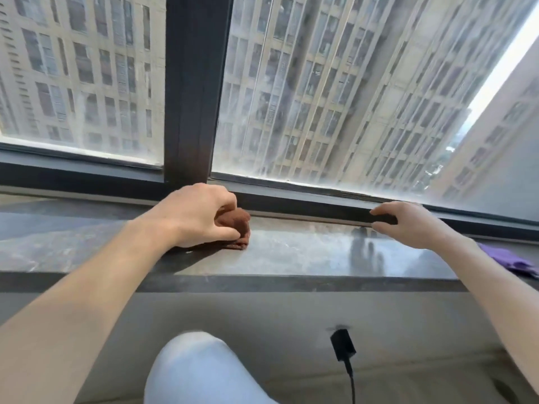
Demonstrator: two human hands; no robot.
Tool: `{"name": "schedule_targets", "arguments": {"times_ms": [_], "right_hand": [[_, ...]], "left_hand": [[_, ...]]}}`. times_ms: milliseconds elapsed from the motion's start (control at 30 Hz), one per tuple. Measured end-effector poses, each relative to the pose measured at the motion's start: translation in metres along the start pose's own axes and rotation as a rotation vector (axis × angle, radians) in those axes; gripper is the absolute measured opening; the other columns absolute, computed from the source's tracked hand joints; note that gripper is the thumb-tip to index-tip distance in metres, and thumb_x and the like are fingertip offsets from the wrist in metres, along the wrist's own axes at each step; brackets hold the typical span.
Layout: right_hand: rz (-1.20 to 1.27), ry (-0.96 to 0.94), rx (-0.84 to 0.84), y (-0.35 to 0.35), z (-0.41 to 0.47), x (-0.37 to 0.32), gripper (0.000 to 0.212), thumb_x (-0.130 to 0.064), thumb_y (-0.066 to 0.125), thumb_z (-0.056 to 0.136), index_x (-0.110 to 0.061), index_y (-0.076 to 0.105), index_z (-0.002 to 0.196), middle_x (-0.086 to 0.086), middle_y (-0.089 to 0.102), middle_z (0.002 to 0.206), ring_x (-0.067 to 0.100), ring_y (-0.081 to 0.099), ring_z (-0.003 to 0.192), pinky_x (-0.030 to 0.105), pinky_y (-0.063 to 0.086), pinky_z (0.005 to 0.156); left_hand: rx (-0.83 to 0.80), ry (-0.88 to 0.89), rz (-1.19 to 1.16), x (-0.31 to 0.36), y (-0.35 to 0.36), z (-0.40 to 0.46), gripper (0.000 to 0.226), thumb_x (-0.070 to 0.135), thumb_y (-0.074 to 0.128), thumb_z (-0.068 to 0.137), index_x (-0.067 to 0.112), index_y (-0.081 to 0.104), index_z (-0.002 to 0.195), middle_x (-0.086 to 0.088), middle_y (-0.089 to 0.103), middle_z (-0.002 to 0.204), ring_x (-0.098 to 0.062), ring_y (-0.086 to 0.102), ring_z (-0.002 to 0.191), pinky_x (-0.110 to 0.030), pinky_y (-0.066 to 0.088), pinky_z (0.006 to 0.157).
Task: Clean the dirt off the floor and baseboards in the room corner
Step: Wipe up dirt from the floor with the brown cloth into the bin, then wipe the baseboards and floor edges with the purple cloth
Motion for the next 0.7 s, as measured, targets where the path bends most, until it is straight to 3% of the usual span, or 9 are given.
{"name": "schedule_targets", "arguments": {"times_ms": [133, 267, 367, 533, 600, 700], "right_hand": [[0.101, 0.053, 0.013, 0.007, -0.008, 0.020, 0.033, -0.037, 0.066, 0.098, -0.027, 0.068, 0.130, -0.012, 0.062, 0.117, 0.015, 0.058, 0.115, 0.030, 0.042, 0.092], [0.128, 0.100, 0.092, -0.003, -0.015, 0.037, 0.035, -0.033, 0.065, 0.098, -0.026, 0.067, 0.132, -0.006, 0.065, 0.130, 0.019, 0.056, 0.126, 0.031, 0.042, 0.099], [0.104, 0.239, 0.150, -0.017, -0.028, 0.088, 0.036, -0.029, 0.063, 0.097, -0.023, 0.067, 0.133, -0.001, 0.066, 0.132, 0.022, 0.057, 0.124, 0.036, 0.046, 0.101], [0.086, 0.497, 0.060, 0.005, -0.043, 0.176, 0.055, -0.032, 0.064, 0.096, -0.012, 0.055, 0.146, 0.009, 0.056, 0.148, 0.029, 0.051, 0.137, 0.039, 0.041, 0.112], [0.055, 0.594, 0.029, 0.023, -0.046, 0.208, 0.061, -0.045, 0.062, 0.093, -0.012, 0.053, 0.143, 0.011, 0.056, 0.144, 0.032, 0.051, 0.133, 0.044, 0.043, 0.110], [0.078, 0.676, 0.052, 0.038, -0.046, 0.239, 0.039, -0.050, 0.058, 0.092, -0.016, 0.058, 0.110, 0.008, 0.064, 0.117, 0.031, 0.058, 0.108, 0.040, 0.046, 0.088]], "left_hand": [[0.043, 0.044, -0.016, 0.026, 0.012, 0.022, 0.020, 0.051, 0.076, 0.086, 0.035, 0.070, 0.098, 0.019, 0.065, 0.091, -0.011, 0.061, 0.087, -0.037, 0.053, 0.080], [0.045, 0.111, -0.097, 0.080, 0.036, 0.059, 0.019, 0.048, 0.078, 0.084, 0.042, 0.072, 0.101, 0.018, 0.071, 0.094, -0.013, 0.064, 0.091, -0.036, 0.054, 0.082], [0.042, 0.177, -0.141, 0.138, 0.060, 0.090, 0.024, 0.050, 0.076, 0.085, 0.042, 0.073, 0.108, 0.014, 0.073, 0.100, -0.018, 0.066, 0.098, -0.037, 0.054, 0.085], [0.069, 0.191, -0.243, 0.191, 0.084, 0.124, 0.025, 0.047, 0.075, 0.088, 0.040, 0.075, 0.112, 0.008, 0.075, 0.107, -0.024, 0.066, 0.105, -0.038, 0.053, 0.090], [0.077, 0.183, -0.286, 0.197, 0.088, 0.132, 0.023, 0.048, 0.076, 0.088, 0.039, 0.077, 0.109, 0.009, 0.074, 0.105, -0.022, 0.064, 0.104, -0.032, 0.048, 0.083], [0.044, 0.118, -0.363, 0.190, 0.092, 0.139, 0.017, 0.051, 0.075, 0.088, 0.039, 0.077, 0.100, 0.010, 0.066, 0.085, -0.017, 0.058, 0.091, -0.021, 0.033, 0.059]]}}
Point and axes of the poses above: each hand's wrist, its own z-axis towards the middle knuckle, its own y-axis out of the palm, x = y × z, the point moved 9 cm from there along z, towards the middle knuckle
